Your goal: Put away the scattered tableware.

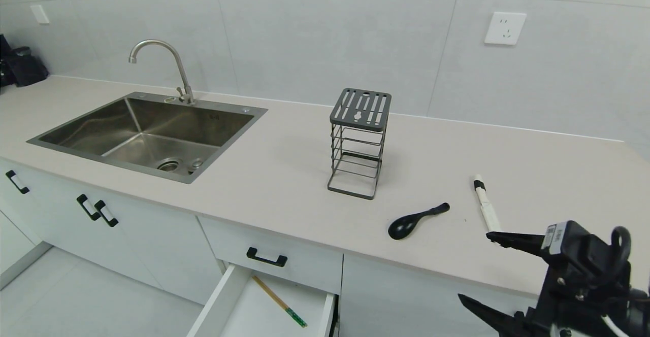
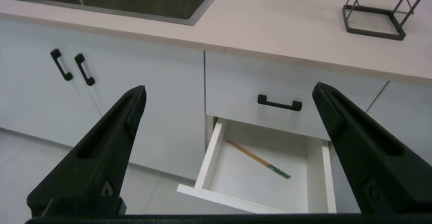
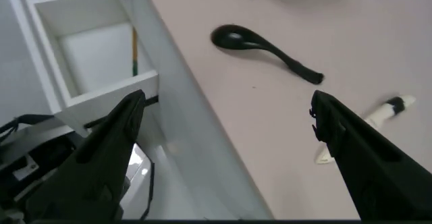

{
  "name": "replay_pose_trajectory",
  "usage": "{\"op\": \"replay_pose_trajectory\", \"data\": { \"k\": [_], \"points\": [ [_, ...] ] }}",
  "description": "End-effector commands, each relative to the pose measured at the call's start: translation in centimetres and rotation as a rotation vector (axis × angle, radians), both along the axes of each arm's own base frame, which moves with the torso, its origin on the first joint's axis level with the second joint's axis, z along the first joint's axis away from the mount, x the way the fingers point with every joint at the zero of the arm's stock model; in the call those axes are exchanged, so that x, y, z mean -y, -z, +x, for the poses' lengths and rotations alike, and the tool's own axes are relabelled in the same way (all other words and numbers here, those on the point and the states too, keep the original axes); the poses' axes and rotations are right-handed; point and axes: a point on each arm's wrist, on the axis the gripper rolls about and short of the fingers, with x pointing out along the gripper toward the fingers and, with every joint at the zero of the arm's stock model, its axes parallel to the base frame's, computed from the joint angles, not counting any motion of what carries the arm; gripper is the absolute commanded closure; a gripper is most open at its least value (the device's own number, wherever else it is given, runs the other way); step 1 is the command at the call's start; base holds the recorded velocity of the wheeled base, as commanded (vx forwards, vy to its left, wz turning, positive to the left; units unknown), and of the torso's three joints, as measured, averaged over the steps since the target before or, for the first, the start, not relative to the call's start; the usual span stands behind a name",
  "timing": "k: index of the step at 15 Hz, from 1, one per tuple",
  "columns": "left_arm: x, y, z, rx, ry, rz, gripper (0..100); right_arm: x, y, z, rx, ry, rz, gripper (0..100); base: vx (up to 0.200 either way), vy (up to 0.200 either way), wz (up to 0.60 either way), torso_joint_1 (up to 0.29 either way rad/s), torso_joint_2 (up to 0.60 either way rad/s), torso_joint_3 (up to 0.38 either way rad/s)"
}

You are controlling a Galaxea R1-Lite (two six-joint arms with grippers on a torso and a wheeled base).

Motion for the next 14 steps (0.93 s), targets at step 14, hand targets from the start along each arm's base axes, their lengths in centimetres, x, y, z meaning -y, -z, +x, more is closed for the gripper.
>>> {"op": "replay_pose_trajectory", "data": {
  "k": [14],
  "points": [
    [0.0,0.0,0.0,-0.001,0.000,-0.001,0,0.1,0.6,10.8,-0.238,0.201,0.147,0,0.000,0.000,0.00,0.000,0.00,0.000]
  ]
}}
